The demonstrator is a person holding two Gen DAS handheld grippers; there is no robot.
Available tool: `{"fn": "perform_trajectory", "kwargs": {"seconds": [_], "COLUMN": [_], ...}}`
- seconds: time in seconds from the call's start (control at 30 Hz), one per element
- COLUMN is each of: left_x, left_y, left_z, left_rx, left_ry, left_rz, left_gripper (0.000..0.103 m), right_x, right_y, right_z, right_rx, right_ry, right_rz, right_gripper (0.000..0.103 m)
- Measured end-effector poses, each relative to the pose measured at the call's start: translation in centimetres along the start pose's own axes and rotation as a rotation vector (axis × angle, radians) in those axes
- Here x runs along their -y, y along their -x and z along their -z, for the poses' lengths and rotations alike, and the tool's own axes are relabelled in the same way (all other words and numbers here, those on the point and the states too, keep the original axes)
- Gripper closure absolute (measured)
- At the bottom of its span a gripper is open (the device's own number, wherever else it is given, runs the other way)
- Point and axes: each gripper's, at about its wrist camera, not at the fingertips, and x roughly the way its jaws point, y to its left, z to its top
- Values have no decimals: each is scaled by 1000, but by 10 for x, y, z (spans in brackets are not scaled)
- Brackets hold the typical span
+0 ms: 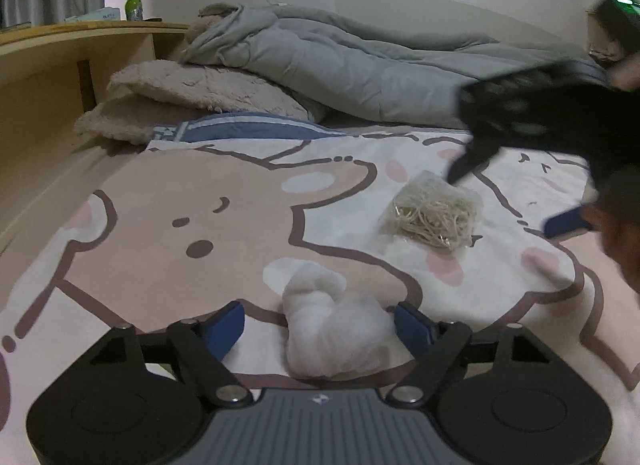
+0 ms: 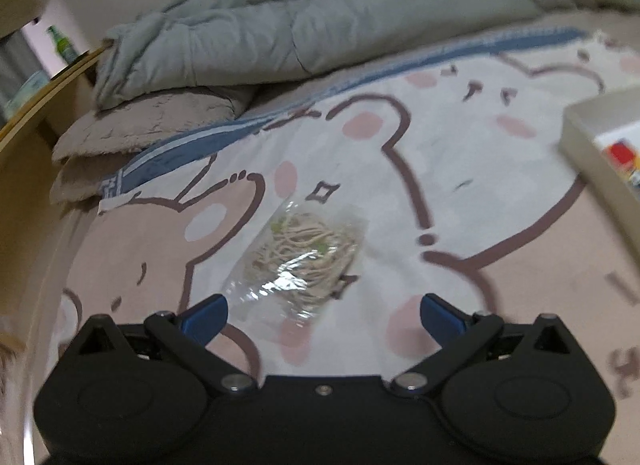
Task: Organize objects
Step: 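Close right tool on clear rubber-band bag while left tool closes on white cotton wad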
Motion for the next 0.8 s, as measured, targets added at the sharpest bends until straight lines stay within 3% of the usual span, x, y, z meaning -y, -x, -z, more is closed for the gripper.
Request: {"fn": "perform_trajectory", "kwargs": {"seconds": [0.17, 0.37, 0.53, 0.6, 0.8], "left_x": [-8, 2, -5, -8, -10], "left_y": [-13, -18, -21, -20, -19], "left_z": [6, 10, 9, 8, 5], "left_rx": [-28, -35, -41, -45, -71], "left_ry": [36, -7, 51, 83, 112], "left_rz": [38, 40, 49, 50, 27], "left_gripper": [30, 33, 38, 41, 59], "right_x": [-11, -25, -35, -35, -28], "right_y": [-39, -82, -99, -98, -90], "right_z": [-11, -21, -19, -18, -12], "right_rx": [-32, -77, -63, -47, -38], "right_ry": [-128, -214, -135, -101, 47], "right_rz": [16, 30, 98, 113, 79], "right_gripper": [0, 0, 0, 13, 26]}}
